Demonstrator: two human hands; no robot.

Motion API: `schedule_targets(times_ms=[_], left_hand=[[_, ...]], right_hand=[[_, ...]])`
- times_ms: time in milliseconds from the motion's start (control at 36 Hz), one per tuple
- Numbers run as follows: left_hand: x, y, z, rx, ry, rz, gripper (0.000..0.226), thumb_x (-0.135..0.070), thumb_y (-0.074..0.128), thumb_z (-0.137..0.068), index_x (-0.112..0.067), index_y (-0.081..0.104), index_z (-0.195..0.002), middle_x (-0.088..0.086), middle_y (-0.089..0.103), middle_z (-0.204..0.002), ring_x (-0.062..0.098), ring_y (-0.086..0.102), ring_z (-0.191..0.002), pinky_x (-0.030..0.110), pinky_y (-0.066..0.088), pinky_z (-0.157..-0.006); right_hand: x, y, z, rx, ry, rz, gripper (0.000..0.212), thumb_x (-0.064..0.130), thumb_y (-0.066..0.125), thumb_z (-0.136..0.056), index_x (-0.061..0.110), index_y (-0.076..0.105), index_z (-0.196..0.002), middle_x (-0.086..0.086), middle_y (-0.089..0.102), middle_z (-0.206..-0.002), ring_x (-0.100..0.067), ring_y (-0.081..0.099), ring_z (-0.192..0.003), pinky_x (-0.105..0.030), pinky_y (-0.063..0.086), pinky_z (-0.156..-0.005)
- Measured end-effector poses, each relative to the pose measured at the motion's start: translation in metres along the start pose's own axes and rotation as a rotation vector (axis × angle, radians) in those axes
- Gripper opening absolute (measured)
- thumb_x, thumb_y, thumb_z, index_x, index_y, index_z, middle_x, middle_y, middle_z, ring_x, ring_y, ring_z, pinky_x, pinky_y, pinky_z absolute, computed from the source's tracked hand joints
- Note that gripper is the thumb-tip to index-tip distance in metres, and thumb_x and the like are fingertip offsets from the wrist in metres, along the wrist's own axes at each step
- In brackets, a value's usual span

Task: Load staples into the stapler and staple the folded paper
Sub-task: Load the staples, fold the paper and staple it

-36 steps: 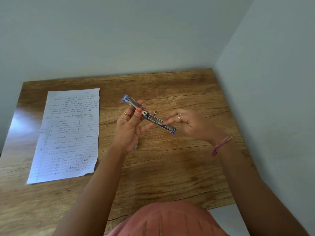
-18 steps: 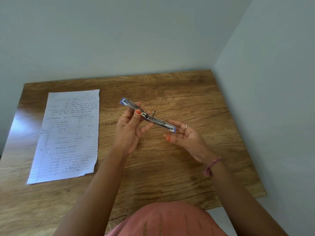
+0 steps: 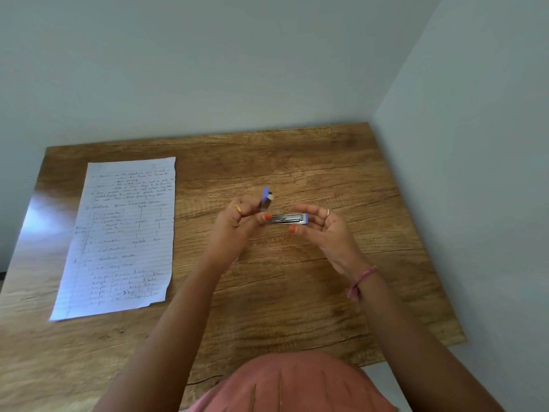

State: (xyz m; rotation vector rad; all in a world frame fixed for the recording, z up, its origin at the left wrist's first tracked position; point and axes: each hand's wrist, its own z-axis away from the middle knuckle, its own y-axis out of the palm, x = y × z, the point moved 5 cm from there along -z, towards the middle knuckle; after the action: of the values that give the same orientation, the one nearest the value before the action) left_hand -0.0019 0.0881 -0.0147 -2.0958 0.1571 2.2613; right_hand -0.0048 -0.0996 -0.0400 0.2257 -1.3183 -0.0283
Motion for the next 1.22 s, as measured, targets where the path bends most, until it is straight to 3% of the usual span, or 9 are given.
schedule_targets(times_ms=[111, 222, 361, 500, 750, 833, 944, 1083, 1222], left_hand=[[0.001, 0.002, 0.0, 0.051, 0.021, -0.106, 0.023, -0.013, 0.07, -0.081, -0.033, 0.069, -0.092, -0.012, 0.057, -0.096, 0.012, 0.057, -0.1, 0.046, 0.05, -0.095], [0.004, 0.002, 0.004, 0.038, -0.07, 0.044, 0.02, -0.018, 0.07, -0.076, -0.026, 0.072, -0.094, -0.014, 0.066, -0.089, 0.012, 0.061, -0.091, 0.049, 0.05, -0.092], [0.008, -0.004, 0.005, -0.01, -0.123, 0.233, 0.02, -0.019, 0.067, -0.077, -0.028, 0.074, -0.092, -0.008, 0.073, -0.106, 0.013, 0.069, -0.099, 0.034, 0.058, -0.083], [0.006, -0.009, 0.006, -0.044, -0.122, 0.295, 0.026, -0.018, 0.065, -0.081, -0.023, 0.07, -0.105, 0.0, 0.072, -0.104, 0.017, 0.068, -0.103, 0.029, 0.057, -0.08], [0.0, -0.006, 0.005, -0.044, -0.125, 0.29, 0.027, -0.022, 0.064, -0.081, -0.027, 0.069, -0.106, 0.001, 0.071, -0.101, 0.015, 0.068, -0.101, 0.033, 0.056, -0.088], [-0.006, -0.005, 0.005, -0.043, -0.115, 0.239, 0.027, -0.024, 0.063, -0.081, -0.026, 0.068, -0.108, -0.003, 0.073, -0.095, 0.014, 0.069, -0.097, 0.032, 0.057, -0.085], [-0.025, -0.004, 0.001, -0.026, -0.033, 0.116, 0.025, -0.021, 0.062, -0.084, -0.023, 0.065, -0.109, -0.002, 0.071, -0.097, 0.013, 0.069, -0.095, 0.029, 0.057, -0.08], [-0.057, -0.001, -0.004, -0.01, 0.118, -0.08, 0.03, -0.007, 0.061, -0.09, -0.011, 0.06, -0.119, 0.018, 0.066, -0.107, 0.018, 0.066, -0.096, 0.025, 0.057, -0.078], [-0.078, 0.0, -0.005, -0.002, 0.236, -0.231, 0.024, -0.01, 0.063, -0.089, -0.015, 0.064, -0.113, -0.002, 0.064, -0.102, 0.002, 0.064, -0.09, 0.022, 0.055, -0.078]], right_hand=[[0.002, 0.002, 0.0, -0.009, -0.021, 0.014, 0.044, 0.018, 0.083, -0.066, 0.018, 0.069, -0.108, -0.003, 0.076, -0.102, -0.011, 0.071, -0.093, -0.019, 0.054, -0.076], [0.001, 0.001, 0.0, -0.026, -0.022, 0.027, 0.039, 0.011, 0.082, -0.071, 0.019, 0.07, -0.107, -0.002, 0.076, -0.1, -0.01, 0.07, -0.09, -0.019, 0.055, -0.074], [0.0, 0.001, 0.001, -0.028, -0.028, 0.049, 0.035, 0.002, 0.077, -0.078, 0.022, 0.07, -0.105, -0.002, 0.075, -0.096, -0.011, 0.07, -0.088, -0.023, 0.057, -0.077], [-0.004, 0.002, 0.001, -0.021, -0.005, 0.052, 0.035, -0.001, 0.074, -0.08, 0.017, 0.068, -0.11, -0.005, 0.074, -0.107, -0.013, 0.069, -0.094, -0.027, 0.058, -0.083], [0.001, 0.011, 0.002, 0.065, -0.028, 0.225, 0.038, 0.008, 0.074, -0.083, 0.032, 0.066, -0.111, 0.006, 0.072, -0.114, -0.014, 0.068, -0.103, -0.03, 0.055, -0.088], [0.01, 0.014, 0.003, 0.075, -0.067, 0.346, 0.037, 0.023, 0.075, -0.081, 0.047, 0.065, -0.107, 0.016, 0.07, -0.11, -0.008, 0.066, -0.104, -0.029, 0.055, -0.087], [0.015, 0.019, 0.004, 0.119, -0.087, 0.373, 0.035, 0.033, 0.074, -0.079, 0.053, 0.063, -0.106, 0.02, 0.07, -0.104, -0.005, 0.068, -0.099, -0.021, 0.055, -0.079], [0.011, 0.026, 0.004, 0.118, -0.048, 0.189, 0.034, 0.041, 0.079, -0.072, 0.049, 0.067, -0.103, 0.01, 0.073, -0.106, -0.01, 0.069, -0.099, -0.027, 0.056, -0.081], [0.024, 0.025, 0.004, 0.111, -0.088, 0.085, 0.021, 0.033, 0.075, -0.08, 0.033, 0.074, -0.101, 0.001, 0.076, -0.097, -0.011, 0.07, -0.079, -0.023, 0.056, -0.072]])
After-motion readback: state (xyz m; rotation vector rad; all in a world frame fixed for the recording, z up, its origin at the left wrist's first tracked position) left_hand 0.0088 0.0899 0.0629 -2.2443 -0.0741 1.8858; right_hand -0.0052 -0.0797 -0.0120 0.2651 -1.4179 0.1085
